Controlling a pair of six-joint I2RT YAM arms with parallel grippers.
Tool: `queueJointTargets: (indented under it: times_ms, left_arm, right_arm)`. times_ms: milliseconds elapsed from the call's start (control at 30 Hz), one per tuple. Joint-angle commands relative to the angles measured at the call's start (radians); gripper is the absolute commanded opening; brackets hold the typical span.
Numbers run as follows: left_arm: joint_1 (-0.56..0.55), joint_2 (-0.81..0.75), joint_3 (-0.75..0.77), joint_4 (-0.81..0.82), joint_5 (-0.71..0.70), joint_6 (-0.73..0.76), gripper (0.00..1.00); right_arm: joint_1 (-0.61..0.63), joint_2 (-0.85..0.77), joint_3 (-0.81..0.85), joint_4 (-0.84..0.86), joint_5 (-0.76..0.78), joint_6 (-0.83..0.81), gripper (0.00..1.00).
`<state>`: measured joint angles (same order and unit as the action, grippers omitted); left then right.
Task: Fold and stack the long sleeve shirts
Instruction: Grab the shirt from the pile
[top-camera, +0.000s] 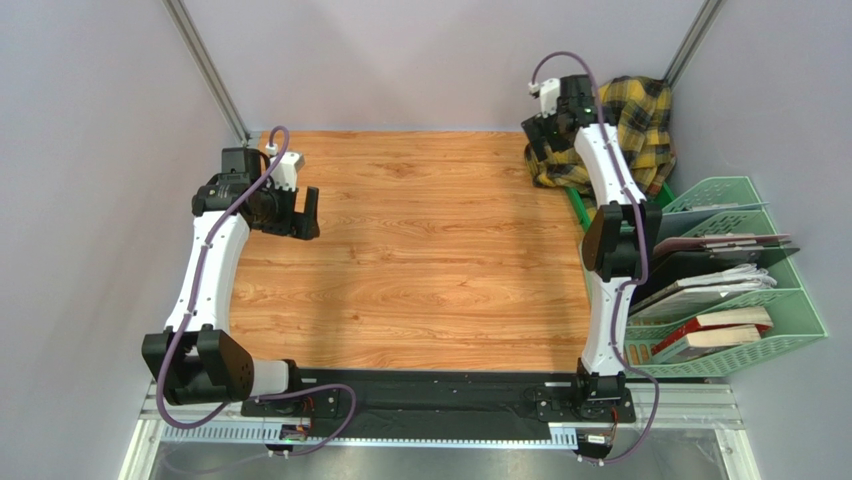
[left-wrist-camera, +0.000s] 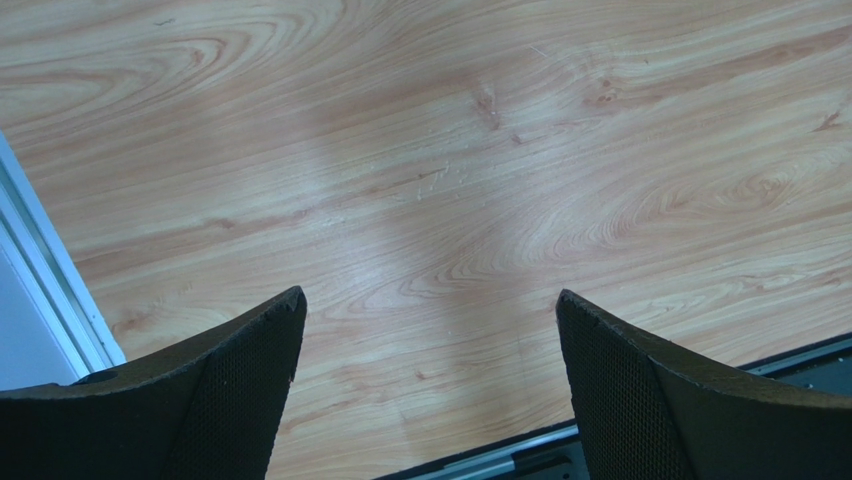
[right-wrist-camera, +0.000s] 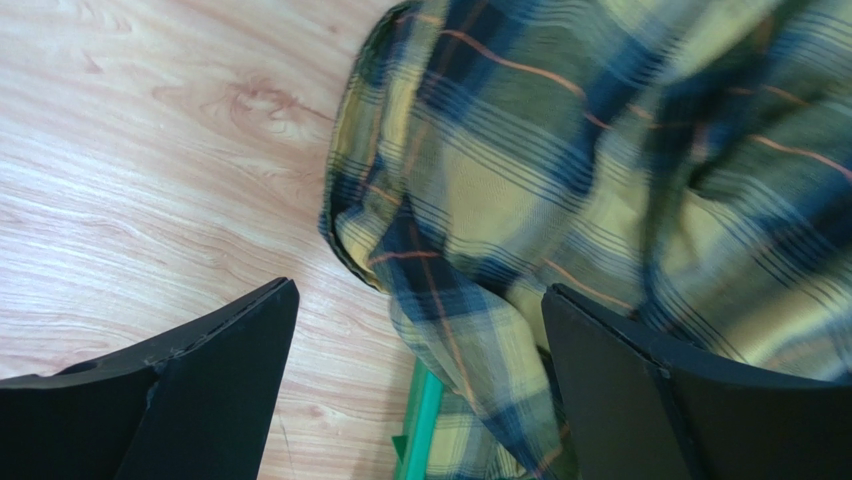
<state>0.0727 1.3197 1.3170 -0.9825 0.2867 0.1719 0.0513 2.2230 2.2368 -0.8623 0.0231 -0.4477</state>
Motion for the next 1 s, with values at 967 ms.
queueJointTargets:
  times_ms: [967]
  left_arm:
    - [0.006,0.082,0.062,-0.004,0.071,0.055,0.99]
  right_arm:
    - [0.084,0.216,-0.169,0.413,0.541,-0.764,0.76]
